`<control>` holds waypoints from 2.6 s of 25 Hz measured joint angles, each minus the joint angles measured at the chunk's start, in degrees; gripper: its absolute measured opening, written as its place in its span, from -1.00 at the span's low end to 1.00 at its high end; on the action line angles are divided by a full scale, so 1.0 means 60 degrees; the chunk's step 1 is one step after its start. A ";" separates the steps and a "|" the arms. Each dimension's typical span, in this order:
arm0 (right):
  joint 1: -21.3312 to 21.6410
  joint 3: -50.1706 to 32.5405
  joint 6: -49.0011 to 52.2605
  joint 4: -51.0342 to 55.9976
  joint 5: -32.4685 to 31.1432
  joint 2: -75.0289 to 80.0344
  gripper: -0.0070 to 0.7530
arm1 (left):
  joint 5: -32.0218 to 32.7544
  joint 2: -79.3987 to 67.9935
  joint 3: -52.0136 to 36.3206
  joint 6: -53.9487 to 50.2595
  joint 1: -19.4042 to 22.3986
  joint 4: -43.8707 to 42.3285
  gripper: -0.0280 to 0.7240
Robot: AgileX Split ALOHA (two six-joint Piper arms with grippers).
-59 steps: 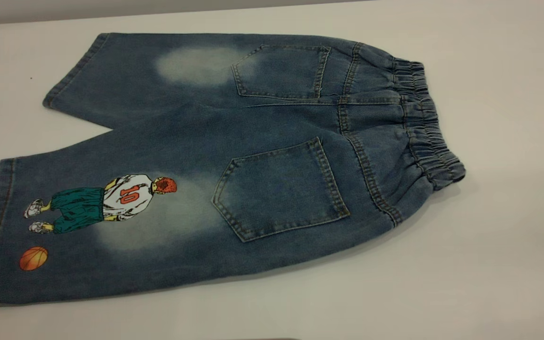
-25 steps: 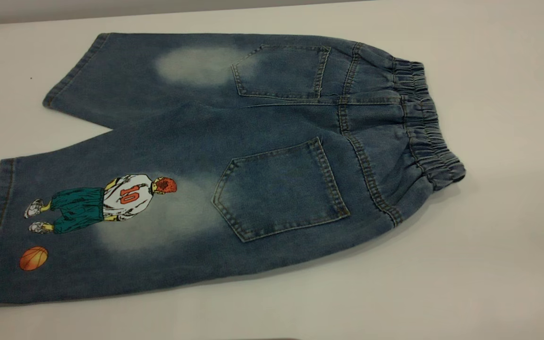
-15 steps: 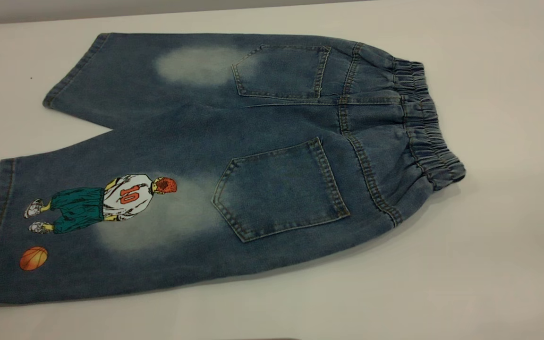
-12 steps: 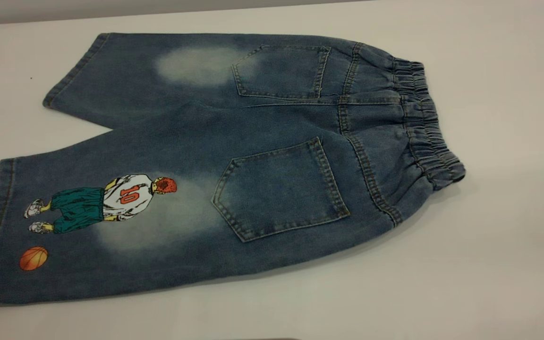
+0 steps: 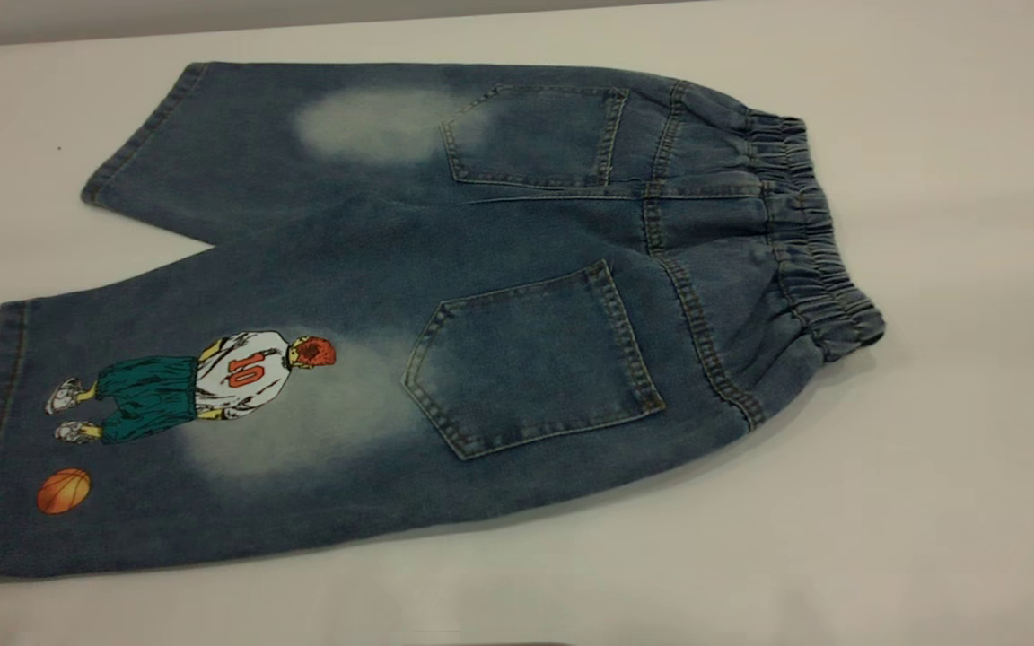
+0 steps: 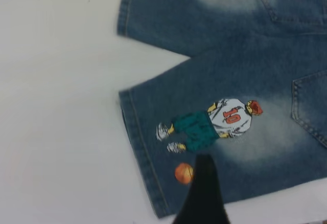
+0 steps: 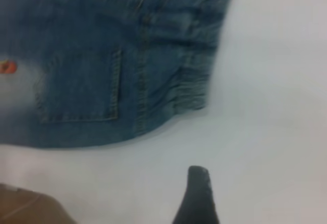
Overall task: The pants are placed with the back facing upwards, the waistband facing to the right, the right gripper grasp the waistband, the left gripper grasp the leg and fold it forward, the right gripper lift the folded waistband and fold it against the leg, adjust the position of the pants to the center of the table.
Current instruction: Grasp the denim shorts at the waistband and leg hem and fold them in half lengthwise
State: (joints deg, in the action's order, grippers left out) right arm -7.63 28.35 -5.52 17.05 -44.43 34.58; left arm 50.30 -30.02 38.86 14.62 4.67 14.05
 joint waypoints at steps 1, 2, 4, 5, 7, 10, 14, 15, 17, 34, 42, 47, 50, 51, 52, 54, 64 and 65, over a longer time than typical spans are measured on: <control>0.0000 0.0000 -0.0269 0.0287 0.0273 0.0567 0.38 | -0.0216 -0.0498 0.0128 0.0420 0.0000 0.0140 0.50; 0.0000 0.0000 -0.0636 0.0679 0.0623 0.1129 0.40 | -0.0408 -0.0901 0.0194 0.0819 0.0000 0.0282 0.50; 0.0000 0.0000 -0.1480 0.1602 0.1244 0.2165 0.45 | -0.0826 -0.1862 0.0227 0.1415 0.0000 0.0654 0.50; 0.0000 0.0000 -0.1854 0.2030 0.1460 0.2747 0.47 | -0.0957 -0.2357 0.0237 0.1682 0.0000 0.0909 0.50; 0.0000 0.0000 -0.2753 0.3149 0.1818 0.3866 0.49 | -0.1214 -0.3268 0.0237 0.2298 0.0000 0.1396 0.50; 0.0000 0.0000 -0.4064 0.5059 0.2092 0.5538 0.50 | -0.1705 -0.4596 0.0237 0.3281 -0.0117 0.2230 0.50; 0.0000 0.0012 -0.6326 0.8026 0.2328 0.7603 0.50 | -0.2545 -0.6147 0.0244 0.4444 -0.0810 0.3144 0.50; 0.0000 0.0025 -0.7025 0.8865 0.2380 0.8112 0.50 | -0.2715 -0.6513 0.0254 0.4592 -0.1027 0.3234 0.50; 0.0025 0.0059 -0.8296 1.0326 0.2407 0.9031 0.50 | -0.3052 -0.7115 0.0254 0.4821 -0.1404 0.3341 0.50; 0.1255 0.0445 -1.2630 1.4259 0.0152 1.3291 0.50 | -0.3816 -0.8858 0.0290 0.5109 -0.2217 0.3445 0.50; 0.1272 0.0935 -1.2548 1.4049 0.0087 1.3935 0.50 | -0.3826 -0.8858 0.0290 0.5117 -0.2217 0.3445 0.50; 0.1272 0.1265 -1.2621 1.4037 0.0462 1.3943 0.50 | -0.3826 -0.8858 0.0290 0.5117 -0.2217 0.3445 0.50; 0.1272 0.1481 -1.2502 1.3951 0.0713 1.4058 0.50 | -0.3826 -0.8858 0.0290 0.5117 -0.2217 0.3445 0.50; 0.1272 0.1492 -1.2461 1.3855 0.0760 1.4081 0.50 | -0.3834 -0.8858 0.0290 0.5117 -0.2217 0.3445 0.50; 0.1272 0.1492 -1.2409 1.3771 0.0786 1.4089 0.50 | -0.3833 -0.8858 0.0290 0.5117 -0.2217 0.3445 0.50; 0.1272 0.1492 -1.2352 1.3649 0.0876 1.4095 0.50 | -0.3833 -0.8858 0.0290 0.5117 -0.2217 0.3445 0.50; 0.1272 0.1586 -1.2755 1.3673 0.1236 1.4116 0.50 | -0.3854 -0.8858 0.0290 0.5117 -0.2217 0.3445 0.50; 0.1272 0.1663 -1.2815 1.3673 0.1221 1.4148 0.50 | -0.3862 -0.8858 0.0290 0.5117 -0.2217 0.3445 0.50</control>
State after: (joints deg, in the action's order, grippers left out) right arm 0.00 38.33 -82.41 99.09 -37.10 119.47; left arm 27.13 -83.17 40.60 45.33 -8.63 34.72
